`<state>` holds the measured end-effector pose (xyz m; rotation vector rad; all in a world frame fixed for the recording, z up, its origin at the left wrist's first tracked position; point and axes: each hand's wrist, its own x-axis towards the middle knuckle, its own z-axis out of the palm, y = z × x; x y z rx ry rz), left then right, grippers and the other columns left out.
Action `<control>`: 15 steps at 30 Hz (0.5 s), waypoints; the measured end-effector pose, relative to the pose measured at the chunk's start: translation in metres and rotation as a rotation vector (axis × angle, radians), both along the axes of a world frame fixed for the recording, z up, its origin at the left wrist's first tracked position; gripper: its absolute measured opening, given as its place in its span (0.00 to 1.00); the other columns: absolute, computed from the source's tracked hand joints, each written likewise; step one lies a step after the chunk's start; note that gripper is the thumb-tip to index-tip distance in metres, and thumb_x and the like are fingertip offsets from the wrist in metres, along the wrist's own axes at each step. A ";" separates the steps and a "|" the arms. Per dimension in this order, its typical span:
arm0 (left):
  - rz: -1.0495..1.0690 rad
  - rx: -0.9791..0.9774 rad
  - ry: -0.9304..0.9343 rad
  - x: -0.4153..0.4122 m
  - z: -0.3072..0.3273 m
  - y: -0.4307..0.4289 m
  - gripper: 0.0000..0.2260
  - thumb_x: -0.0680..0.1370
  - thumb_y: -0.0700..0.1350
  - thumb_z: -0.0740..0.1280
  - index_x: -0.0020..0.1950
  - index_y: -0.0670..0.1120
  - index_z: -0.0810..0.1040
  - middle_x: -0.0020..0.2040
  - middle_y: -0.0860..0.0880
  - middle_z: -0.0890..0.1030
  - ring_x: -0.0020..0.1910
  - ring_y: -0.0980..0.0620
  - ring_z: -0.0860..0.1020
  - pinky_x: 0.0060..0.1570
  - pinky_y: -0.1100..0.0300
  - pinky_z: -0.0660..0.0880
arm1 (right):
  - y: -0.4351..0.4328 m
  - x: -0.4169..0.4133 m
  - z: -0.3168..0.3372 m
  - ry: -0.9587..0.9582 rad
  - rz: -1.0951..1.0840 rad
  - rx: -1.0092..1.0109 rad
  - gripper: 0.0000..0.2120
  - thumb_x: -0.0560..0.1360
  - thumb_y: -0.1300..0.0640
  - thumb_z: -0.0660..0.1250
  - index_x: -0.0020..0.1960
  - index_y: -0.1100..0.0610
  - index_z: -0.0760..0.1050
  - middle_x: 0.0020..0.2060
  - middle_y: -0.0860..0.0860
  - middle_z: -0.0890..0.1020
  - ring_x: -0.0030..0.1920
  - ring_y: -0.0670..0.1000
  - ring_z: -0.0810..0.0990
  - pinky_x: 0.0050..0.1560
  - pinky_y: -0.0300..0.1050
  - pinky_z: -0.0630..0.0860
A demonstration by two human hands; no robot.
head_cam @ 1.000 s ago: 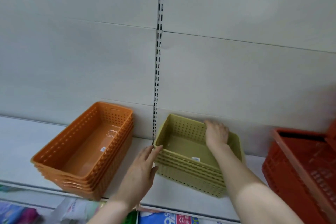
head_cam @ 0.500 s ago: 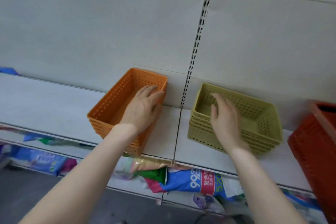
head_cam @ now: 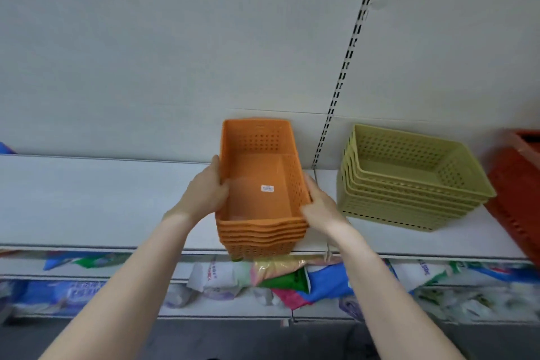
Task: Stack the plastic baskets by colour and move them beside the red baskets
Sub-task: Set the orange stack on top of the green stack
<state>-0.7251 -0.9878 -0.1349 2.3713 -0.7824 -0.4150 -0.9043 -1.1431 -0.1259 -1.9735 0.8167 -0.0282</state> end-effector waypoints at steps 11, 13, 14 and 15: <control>0.111 -0.139 -0.083 0.016 -0.012 0.011 0.29 0.78 0.53 0.64 0.75 0.42 0.62 0.70 0.39 0.72 0.69 0.40 0.70 0.65 0.49 0.67 | -0.018 -0.015 -0.007 -0.179 -0.628 -0.078 0.32 0.75 0.38 0.63 0.75 0.49 0.61 0.68 0.52 0.74 0.67 0.57 0.75 0.64 0.60 0.73; 0.086 -0.178 0.002 0.023 -0.011 0.014 0.25 0.77 0.54 0.65 0.72 0.48 0.68 0.65 0.44 0.78 0.64 0.42 0.75 0.61 0.51 0.70 | 0.006 -0.019 -0.017 -0.166 -0.636 0.023 0.39 0.73 0.35 0.64 0.77 0.46 0.53 0.72 0.52 0.70 0.69 0.59 0.72 0.67 0.64 0.70; 0.083 -0.245 0.085 0.025 -0.012 0.016 0.24 0.75 0.55 0.66 0.70 0.51 0.71 0.62 0.46 0.80 0.61 0.44 0.77 0.60 0.53 0.72 | 0.017 -0.022 -0.021 -0.168 -0.649 0.047 0.39 0.74 0.38 0.66 0.78 0.45 0.51 0.73 0.52 0.70 0.69 0.59 0.72 0.67 0.64 0.70; 0.086 -0.326 0.197 0.026 -0.011 0.019 0.23 0.73 0.55 0.67 0.68 0.53 0.73 0.59 0.49 0.81 0.59 0.47 0.78 0.59 0.53 0.73 | 0.025 -0.026 -0.023 -0.189 -0.663 0.072 0.38 0.75 0.41 0.67 0.78 0.44 0.50 0.72 0.51 0.71 0.68 0.58 0.73 0.66 0.64 0.70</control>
